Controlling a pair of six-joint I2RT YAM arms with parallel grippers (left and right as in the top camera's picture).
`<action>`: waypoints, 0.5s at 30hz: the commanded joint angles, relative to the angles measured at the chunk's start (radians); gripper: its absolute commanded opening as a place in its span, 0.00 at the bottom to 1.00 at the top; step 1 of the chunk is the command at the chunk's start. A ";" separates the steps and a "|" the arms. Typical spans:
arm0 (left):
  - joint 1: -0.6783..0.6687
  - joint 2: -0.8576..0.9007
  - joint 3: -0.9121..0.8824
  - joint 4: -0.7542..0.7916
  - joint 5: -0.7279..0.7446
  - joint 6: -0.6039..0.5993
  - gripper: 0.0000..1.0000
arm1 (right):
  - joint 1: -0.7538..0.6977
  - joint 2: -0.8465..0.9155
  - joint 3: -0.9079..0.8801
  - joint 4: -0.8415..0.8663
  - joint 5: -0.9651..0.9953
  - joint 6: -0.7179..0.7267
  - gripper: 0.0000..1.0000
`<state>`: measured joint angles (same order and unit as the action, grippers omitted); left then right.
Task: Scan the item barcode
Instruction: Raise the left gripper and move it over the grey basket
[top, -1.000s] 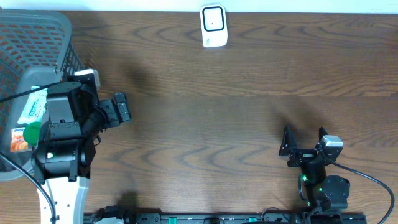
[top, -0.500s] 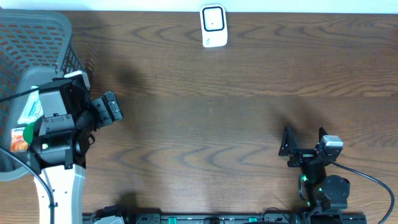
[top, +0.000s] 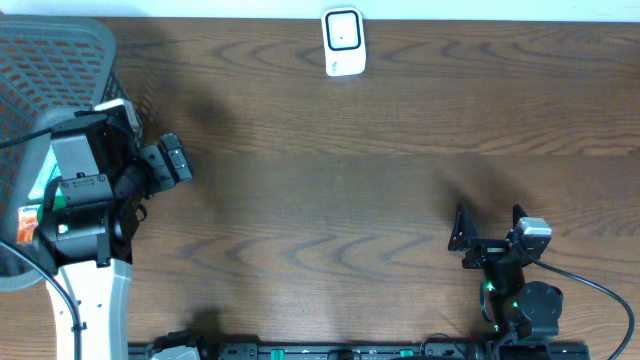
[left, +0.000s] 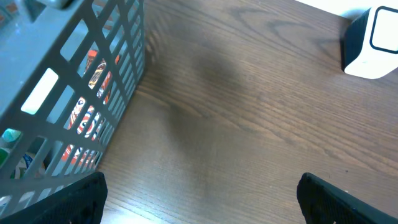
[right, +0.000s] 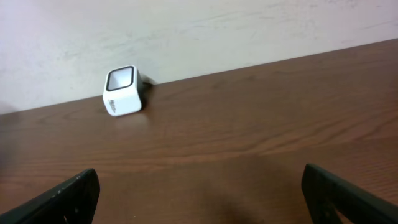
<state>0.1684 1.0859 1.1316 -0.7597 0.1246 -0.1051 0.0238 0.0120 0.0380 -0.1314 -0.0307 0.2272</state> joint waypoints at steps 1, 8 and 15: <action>0.005 0.022 0.023 -0.011 -0.010 -0.005 0.98 | 0.017 -0.005 -0.006 0.001 -0.005 0.003 0.99; 0.005 0.033 0.024 -0.014 -0.014 -0.005 0.98 | 0.017 -0.005 -0.006 0.001 -0.005 0.003 0.99; 0.005 0.033 0.057 -0.021 -0.026 -0.005 0.98 | 0.017 -0.005 -0.006 0.001 -0.005 0.003 0.99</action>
<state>0.1684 1.1168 1.1358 -0.7753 0.1234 -0.1051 0.0238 0.0120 0.0380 -0.1314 -0.0307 0.2272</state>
